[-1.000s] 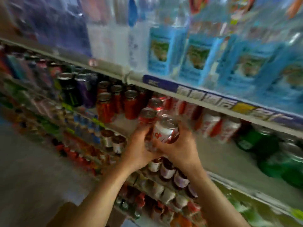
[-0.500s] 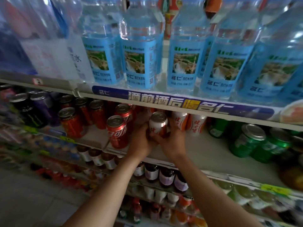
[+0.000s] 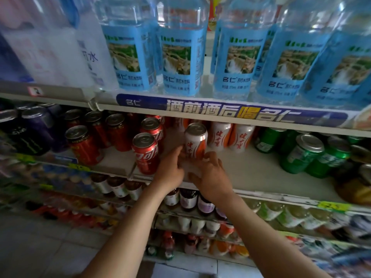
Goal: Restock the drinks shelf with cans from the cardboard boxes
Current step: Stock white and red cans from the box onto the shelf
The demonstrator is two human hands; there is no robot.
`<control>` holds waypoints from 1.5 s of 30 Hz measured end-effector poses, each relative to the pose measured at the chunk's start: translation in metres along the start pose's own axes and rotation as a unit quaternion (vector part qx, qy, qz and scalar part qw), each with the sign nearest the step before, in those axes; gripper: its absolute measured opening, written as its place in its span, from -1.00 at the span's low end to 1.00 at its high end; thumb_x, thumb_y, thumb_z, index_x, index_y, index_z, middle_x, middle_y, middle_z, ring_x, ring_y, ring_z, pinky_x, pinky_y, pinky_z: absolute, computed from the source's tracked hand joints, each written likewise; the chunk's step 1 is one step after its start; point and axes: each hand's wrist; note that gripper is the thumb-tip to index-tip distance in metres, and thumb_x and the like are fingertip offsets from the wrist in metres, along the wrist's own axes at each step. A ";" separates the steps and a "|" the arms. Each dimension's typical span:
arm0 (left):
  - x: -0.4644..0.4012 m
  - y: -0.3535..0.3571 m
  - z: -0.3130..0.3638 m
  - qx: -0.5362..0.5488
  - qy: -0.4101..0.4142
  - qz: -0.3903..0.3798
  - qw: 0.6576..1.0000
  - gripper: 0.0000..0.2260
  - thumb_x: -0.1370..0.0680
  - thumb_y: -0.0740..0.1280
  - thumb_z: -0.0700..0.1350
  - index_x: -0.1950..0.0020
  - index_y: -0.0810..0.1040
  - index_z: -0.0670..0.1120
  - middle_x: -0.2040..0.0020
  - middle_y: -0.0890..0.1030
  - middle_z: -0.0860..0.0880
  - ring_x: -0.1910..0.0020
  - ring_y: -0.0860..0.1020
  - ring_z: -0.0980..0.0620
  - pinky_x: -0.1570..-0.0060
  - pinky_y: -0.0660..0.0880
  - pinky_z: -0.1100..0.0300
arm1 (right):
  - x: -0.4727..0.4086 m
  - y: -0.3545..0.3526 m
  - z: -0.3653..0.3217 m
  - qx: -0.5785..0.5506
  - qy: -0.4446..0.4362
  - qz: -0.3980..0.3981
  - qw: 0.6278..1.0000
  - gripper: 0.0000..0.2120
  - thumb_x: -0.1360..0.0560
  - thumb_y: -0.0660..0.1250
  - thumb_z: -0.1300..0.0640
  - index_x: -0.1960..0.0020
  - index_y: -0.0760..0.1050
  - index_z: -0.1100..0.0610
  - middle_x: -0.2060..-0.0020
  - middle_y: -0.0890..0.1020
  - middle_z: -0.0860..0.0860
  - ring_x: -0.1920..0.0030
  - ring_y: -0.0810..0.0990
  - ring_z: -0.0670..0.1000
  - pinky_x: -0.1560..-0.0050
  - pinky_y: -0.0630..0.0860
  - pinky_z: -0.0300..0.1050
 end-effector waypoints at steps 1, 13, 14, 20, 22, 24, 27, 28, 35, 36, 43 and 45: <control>0.000 -0.001 -0.001 0.004 -0.001 -0.013 1.000 -0.38 -0.47 0.19 -0.42 -0.51 0.31 -0.05 -0.38 0.46 -0.03 -0.36 0.43 0.04 -0.27 0.34 0.31 | -0.001 0.001 -0.002 0.012 0.006 -0.005 1.000 -0.45 -0.52 0.33 -0.05 -0.49 0.29 -0.11 -0.33 0.28 0.07 -0.30 0.34 0.17 -0.34 0.41 0.06; -0.003 -0.003 -0.001 -0.024 -0.042 -0.081 0.996 -0.38 -0.51 0.19 -0.37 -0.56 0.19 -0.09 -0.50 0.34 -0.10 -0.44 0.36 0.00 -0.38 0.28 0.26 | -0.034 0.008 0.001 0.032 0.035 -0.016 0.999 -0.22 -0.49 0.33 -0.19 -0.58 -0.01 -0.22 -0.55 0.08 0.09 -0.46 0.16 0.22 -0.38 0.37 0.09; -0.003 -0.003 -0.001 -0.029 -0.041 -0.084 0.995 -0.39 -0.52 0.19 -0.37 -0.56 0.20 -0.10 -0.50 0.35 -0.10 -0.44 0.36 -0.01 -0.39 0.27 0.26 | -0.035 0.009 0.001 0.031 0.037 -0.015 0.999 -0.21 -0.49 0.33 -0.19 -0.58 -0.03 -0.22 -0.55 0.08 0.09 -0.46 0.16 0.22 -0.38 0.37 0.09; -0.003 -0.005 0.000 -0.062 -0.032 -0.090 0.993 -0.45 -0.54 0.18 -0.36 -0.53 0.25 -0.10 -0.50 0.35 -0.11 -0.46 0.35 -0.03 -0.36 0.28 0.26 | -0.042 0.013 0.000 0.033 0.044 -0.016 0.998 -0.17 -0.47 0.33 -0.19 -0.59 -0.07 -0.19 -0.57 0.05 0.06 -0.45 0.17 0.24 -0.36 0.39 0.13; -0.003 -0.005 0.000 -0.068 -0.029 -0.092 0.993 -0.45 -0.54 0.18 -0.36 -0.53 0.26 -0.10 -0.50 0.34 -0.11 -0.46 0.34 -0.04 -0.41 0.30 0.20 | -0.044 0.014 -0.001 0.034 0.051 -0.022 0.998 -0.17 -0.48 0.32 -0.20 -0.59 -0.08 -0.17 -0.57 0.07 0.06 -0.46 0.16 0.24 -0.35 0.39 0.14; -0.003 -0.004 0.000 -0.069 -0.029 -0.091 0.993 -0.45 -0.53 0.19 -0.36 -0.53 0.26 -0.10 -0.50 0.34 -0.10 -0.46 0.35 -0.04 -0.41 0.32 0.16 | -0.046 0.013 -0.002 0.031 0.056 -0.027 0.998 -0.17 -0.47 0.32 -0.20 -0.59 -0.06 -0.13 -0.56 0.09 0.07 -0.47 0.14 0.24 -0.36 0.38 0.15; -0.003 -0.004 0.001 -0.070 -0.027 -0.086 0.994 -0.46 -0.53 0.18 -0.35 -0.52 0.28 -0.10 -0.49 0.35 -0.11 -0.45 0.36 -0.05 -0.41 0.32 0.16 | -0.047 0.012 -0.004 0.034 0.064 -0.027 0.997 -0.19 -0.48 0.34 -0.20 -0.58 0.00 -0.06 -0.53 0.16 0.11 -0.45 0.18 0.25 -0.34 0.39 0.14; -0.003 -0.005 0.001 -0.067 -0.030 -0.085 0.994 -0.46 -0.54 0.18 -0.35 -0.52 0.28 -0.09 -0.49 0.36 -0.10 -0.44 0.37 -0.05 -0.40 0.34 0.16 | -0.047 0.012 -0.005 0.045 0.057 -0.025 0.997 -0.20 -0.49 0.34 -0.19 -0.58 -0.01 -0.09 -0.51 0.19 0.14 -0.43 0.21 0.26 -0.32 0.40 0.13; -0.004 -0.002 -0.003 -0.057 -0.033 -0.060 0.996 -0.47 -0.54 0.13 -0.38 -0.49 0.32 -0.08 -0.37 0.47 -0.12 -0.25 0.52 -0.10 -0.10 0.40 0.26 | -0.067 -0.003 -0.010 0.100 0.037 -0.085 0.991 -0.21 -0.52 0.26 -0.28 -0.58 -0.13 -0.24 -0.49 0.15 0.20 -0.44 0.28 0.29 -0.33 0.38 0.15; -0.004 0.000 -0.002 -0.053 -0.036 -0.059 0.996 -0.47 -0.54 0.13 -0.39 -0.50 0.32 -0.08 -0.36 0.47 -0.12 -0.22 0.53 -0.11 -0.06 0.41 0.26 | -0.070 -0.006 -0.009 0.106 0.037 -0.088 0.990 -0.19 -0.51 0.26 -0.30 -0.58 -0.14 -0.24 -0.48 0.18 0.21 -0.40 0.34 0.30 -0.31 0.40 0.15; -0.008 0.002 -0.006 -0.058 -0.032 -0.051 0.996 -0.46 -0.50 0.13 -0.39 -0.46 0.37 -0.05 -0.38 0.47 -0.07 -0.22 0.51 -0.01 -0.05 0.40 0.32 | -0.068 -0.003 -0.004 0.121 0.006 -0.069 0.990 -0.19 -0.52 0.22 -0.32 -0.59 -0.15 -0.18 -0.48 0.22 0.20 -0.36 0.40 0.30 -0.24 0.46 0.12; -0.009 0.003 -0.008 -0.062 -0.028 -0.049 0.997 -0.46 -0.50 0.14 -0.39 -0.45 0.38 -0.05 -0.37 0.48 -0.07 -0.26 0.50 -0.04 -0.10 0.41 0.29 | -0.066 0.000 -0.001 0.128 -0.008 -0.054 0.990 -0.20 -0.52 0.21 -0.31 -0.59 -0.13 -0.15 -0.49 0.20 0.18 -0.37 0.39 0.29 -0.22 0.46 0.12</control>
Point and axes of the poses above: each hand's wrist, its own x-axis away from the middle knuckle, its own y-axis out of the palm, z = x × y
